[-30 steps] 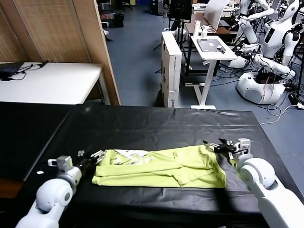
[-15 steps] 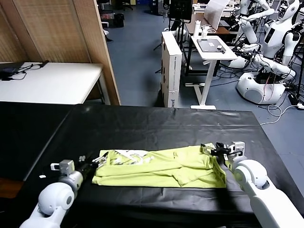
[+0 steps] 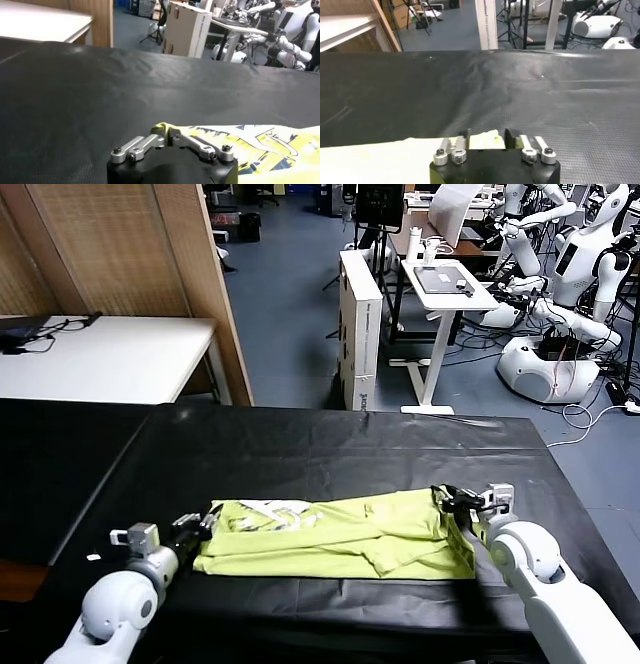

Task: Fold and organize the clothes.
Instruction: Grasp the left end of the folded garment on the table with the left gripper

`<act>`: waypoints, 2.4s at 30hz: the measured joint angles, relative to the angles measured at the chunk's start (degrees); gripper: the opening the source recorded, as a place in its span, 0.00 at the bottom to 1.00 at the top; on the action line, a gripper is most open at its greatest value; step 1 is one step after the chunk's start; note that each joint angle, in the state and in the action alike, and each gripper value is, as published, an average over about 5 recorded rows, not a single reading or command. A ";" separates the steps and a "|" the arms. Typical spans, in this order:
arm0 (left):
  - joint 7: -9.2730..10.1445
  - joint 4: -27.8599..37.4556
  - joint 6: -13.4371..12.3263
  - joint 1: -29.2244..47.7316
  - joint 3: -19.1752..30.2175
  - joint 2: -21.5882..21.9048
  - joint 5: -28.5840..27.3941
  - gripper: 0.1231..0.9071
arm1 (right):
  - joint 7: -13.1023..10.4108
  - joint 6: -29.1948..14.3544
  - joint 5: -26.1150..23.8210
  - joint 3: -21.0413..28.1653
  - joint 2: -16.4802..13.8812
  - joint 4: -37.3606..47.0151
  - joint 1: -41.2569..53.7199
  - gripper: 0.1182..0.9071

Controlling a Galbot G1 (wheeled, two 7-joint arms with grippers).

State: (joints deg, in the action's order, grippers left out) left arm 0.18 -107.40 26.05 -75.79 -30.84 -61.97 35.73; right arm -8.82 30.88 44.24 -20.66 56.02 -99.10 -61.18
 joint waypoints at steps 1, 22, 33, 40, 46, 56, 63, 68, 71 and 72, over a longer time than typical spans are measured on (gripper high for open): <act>0.01 0.03 -0.01 0.00 -0.09 0.03 0.04 0.03 | -0.40 -0.33 0.02 -0.18 0.18 0.03 -0.04 0.03; 1.90 -0.23 0.79 0.43 -1.80 0.99 2.91 0.45 | 5.39 -6.17 2.31 -2.15 -1.49 -3.31 -1.99 0.67; 0.15 -4.81 2.01 -4.25 -5.62 5.22 16.64 1.00 | 7.73 -13.41 1.23 -7.08 -6.09 -10.79 -9.04 1.00; -0.43 -7.01 5.83 -8.92 -7.19 5.94 24.47 1.00 | 8.20 -14.73 1.68 -12.49 -6.83 -15.06 -14.93 1.00; -0.42 -7.55 6.15 -11.52 -7.57 4.73 23.25 1.00 | 8.57 -15.03 1.65 -15.03 -6.53 -16.34 -17.90 1.00; -0.99 -7.72 5.13 -12.11 -7.52 3.58 19.82 1.00 | 8.54 -14.91 1.58 -14.49 -6.06 -16.57 -17.42 1.00; -1.96 -7.28 4.45 -11.58 -6.56 2.91 17.09 1.00 | 8.52 -14.75 1.56 -14.02 -5.93 -16.66 -16.99 1.00; -2.34 -7.17 4.06 -11.29 -5.67 2.09 15.55 1.00 | 8.52 -14.66 1.56 -13.95 -5.92 -16.70 -16.92 1.00; -2.36 -7.09 3.98 -11.21 -5.47 1.88 15.47 1.00 | 8.52 -14.66 1.56 -13.94 -5.90 -16.70 -16.88 1.00; -2.37 -7.10 3.95 -11.21 -5.43 1.85 15.44 0.99 | 8.52 -14.66 1.56 -13.92 -5.87 -16.70 -16.83 1.00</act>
State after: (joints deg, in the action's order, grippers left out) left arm -2.19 -114.50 30.01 -86.99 -36.27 -60.12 51.17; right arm -0.30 16.23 45.80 -34.58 50.15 -115.80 -78.01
